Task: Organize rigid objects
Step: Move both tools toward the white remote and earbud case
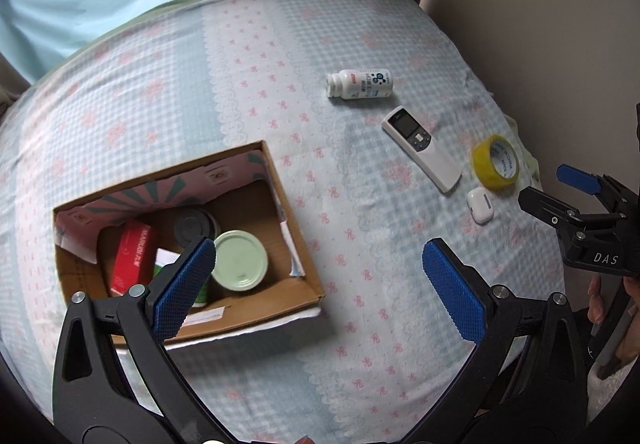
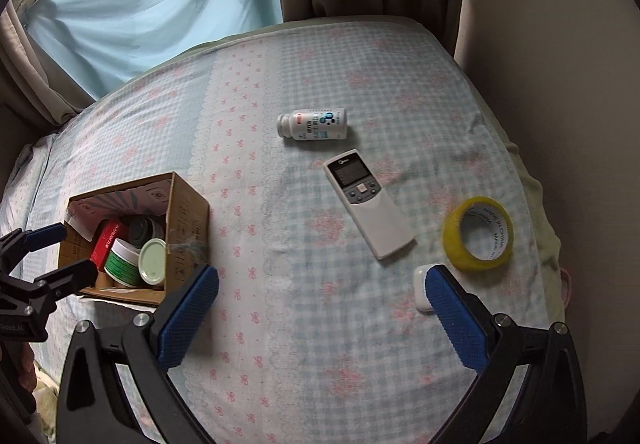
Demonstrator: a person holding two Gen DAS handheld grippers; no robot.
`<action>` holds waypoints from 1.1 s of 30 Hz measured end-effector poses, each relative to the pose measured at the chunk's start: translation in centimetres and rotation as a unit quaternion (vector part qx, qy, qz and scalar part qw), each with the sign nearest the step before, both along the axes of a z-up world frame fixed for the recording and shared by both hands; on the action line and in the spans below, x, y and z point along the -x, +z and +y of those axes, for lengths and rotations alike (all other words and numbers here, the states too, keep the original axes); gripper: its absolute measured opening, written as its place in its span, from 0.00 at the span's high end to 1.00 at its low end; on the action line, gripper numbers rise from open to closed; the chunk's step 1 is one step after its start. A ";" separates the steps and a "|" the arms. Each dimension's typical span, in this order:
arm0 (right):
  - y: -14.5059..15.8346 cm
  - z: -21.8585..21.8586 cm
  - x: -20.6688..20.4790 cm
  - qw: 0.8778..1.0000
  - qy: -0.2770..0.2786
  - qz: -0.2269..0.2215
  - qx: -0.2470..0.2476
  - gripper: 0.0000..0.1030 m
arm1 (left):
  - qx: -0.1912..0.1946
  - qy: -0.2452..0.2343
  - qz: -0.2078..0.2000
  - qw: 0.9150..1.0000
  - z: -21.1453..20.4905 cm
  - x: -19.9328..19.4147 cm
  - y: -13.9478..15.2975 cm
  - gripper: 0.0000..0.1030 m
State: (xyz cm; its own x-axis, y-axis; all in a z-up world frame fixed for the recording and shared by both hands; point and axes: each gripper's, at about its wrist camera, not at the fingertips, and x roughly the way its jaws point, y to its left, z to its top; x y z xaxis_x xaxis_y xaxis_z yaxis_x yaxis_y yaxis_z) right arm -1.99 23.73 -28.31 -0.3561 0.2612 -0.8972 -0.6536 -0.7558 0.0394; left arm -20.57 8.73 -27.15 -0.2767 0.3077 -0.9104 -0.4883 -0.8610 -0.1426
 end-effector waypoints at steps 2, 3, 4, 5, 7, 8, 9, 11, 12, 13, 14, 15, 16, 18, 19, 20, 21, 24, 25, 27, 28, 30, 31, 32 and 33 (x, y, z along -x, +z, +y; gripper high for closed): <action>0.3 1.2 -1.2 1.000 0.001 -0.009 -0.009 0.00 | 0.002 -0.013 0.006 1.000 1.8 0.3 0.2 0.00; 0.4 1.8 -1.7 1.000 0.000 -0.014 -0.015 0.00 | 0.004 -0.020 0.009 1.000 2.7 0.5 0.3 0.00; 0.5 2.3 -2.2 1.000 -0.003 -0.017 -0.020 0.00 | 0.006 -0.025 0.014 1.000 3.5 0.8 0.4 0.00; 0.6 2.9 -2.9 1.000 -0.007 -0.018 -0.024 0.00 | 0.007 -0.028 0.017 0.999 4.3 1.0 0.5 0.00; 0.6 3.8 -4.3 0.999 -0.022 -0.013 -0.032 0.00 | 0.002 -0.032 0.013 0.999 6.0 1.5 0.4 0.00; 0.6 4.2 -4.9 0.999 -0.033 -0.011 -0.035 0.00 | -0.003 -0.030 0.007 1.000 6.8 1.7 0.2 0.00; 0.4 4.6 -5.5 0.998 -0.043 -0.012 -0.038 0.00 | -0.008 -0.027 -0.001 1.000 7.5 1.9 -0.1 0.00; -0.2 5.2 -6.6 0.997 -0.060 -0.014 -0.042 0.00 | -0.018 -0.019 -0.010 1.000 8.9 2.2 -0.9 0.00; -0.6 5.5 -7.1 0.997 -0.068 -0.014 -0.040 0.00 | -0.023 -0.015 -0.011 1.000 9.5 2.2 -1.4 0.00; -1.1 5.8 -7.5 0.997 -0.074 -0.014 -0.036 0.00 | -0.028 -0.011 -0.012 0.999 10.2 2.3 -1.9 0.00; -1.7 6.0 -7.8 0.996 -0.078 -0.013 -0.033 0.00 | -0.031 -0.007 -0.016 0.999 10.9 2.3 -2.4 0.00; -2.3 6.2 -7.9 0.996 -0.081 -0.015 -0.030 0.00 | -0.030 -0.004 -0.023 0.999 11.7 2.5 -3.2 0.00; -2.8 6.4 -8.0 0.996 -0.083 -0.020 -0.027 0.00 | -0.024 -0.001 -0.036 0.999 12.5 2.8 -4.0 0.00; -4.1 6.6 -8.1 0.996 -0.082 -0.029 -0.024 0.00 | -0.004 0.010 -0.065 0.998 14.0 3.5 -6.0 0.00; -4.7 6.8 -8.1 0.996 -0.082 -0.031 -0.021 0.00 | 0.001 0.020 -0.073 0.997 14.6 3.9 -6.9 0.00; -5.3 6.9 -8.1 0.996 -0.081 -0.033 -0.016 0.00 | 0.003 0.029 -0.075 0.997 15.1 4.1 -7.7 0.00; -5.9 7.0 -8.1 0.996 -0.080 -0.035 -0.010 0.00 | 0.002 0.037 -0.078 0.996 15.7 4.4 -8.5 0.00; -7.4 7.4 -7.8 0.996 -0.081 -0.039 0.002 0.00 | -0.001 0.058 -0.089 0.994 17.8 5.5 -10.5 0.00; -7.8 7.4 -7.8 0.996 -0.081 -0.040 0.004 0.00 | -0.003 0.064 -0.093 0.994 18.5 5.8 -11.2 0.00; -8.7 7.8 -7.6 0.996 -0.079 -0.048 0.005 0.00 | -0.001 0.073 -0.101 0.992 20.0 6.5 -12.6 0.00; -9.3 8.0 -7.4 0.996 -0.078 -0.052 0.006 0.00 | 0.004 0.079 -0.105 0.991 20.8 6.9 -13.4 0.00; -10.2 8.4 -7.2 0.995 -0.078 -0.063 0.011 0.00 | 0.020 0.091 -0.116 0.989 22.2 7.6 -15.0 0.00; -10.5 8.7 -7.2 0.995 -0.079 -0.065 0.014 0.00 | 0.023 0.097 -0.124 0.987 22.7 7.9 -15.8 0.01; -10.7 8.9 -7.2 0.995 -0.078 -0.067 0.015 0.00 | 0.025 0.103 -0.131 0.986 23.1 8.2 -16.5 0.02; -11.0 9.1 -7.2 0.994 -0.076 -0.070 0.017 0.01 | 0.029 0.111 -0.137 0.984 23.4 8.4 -17.2 0.02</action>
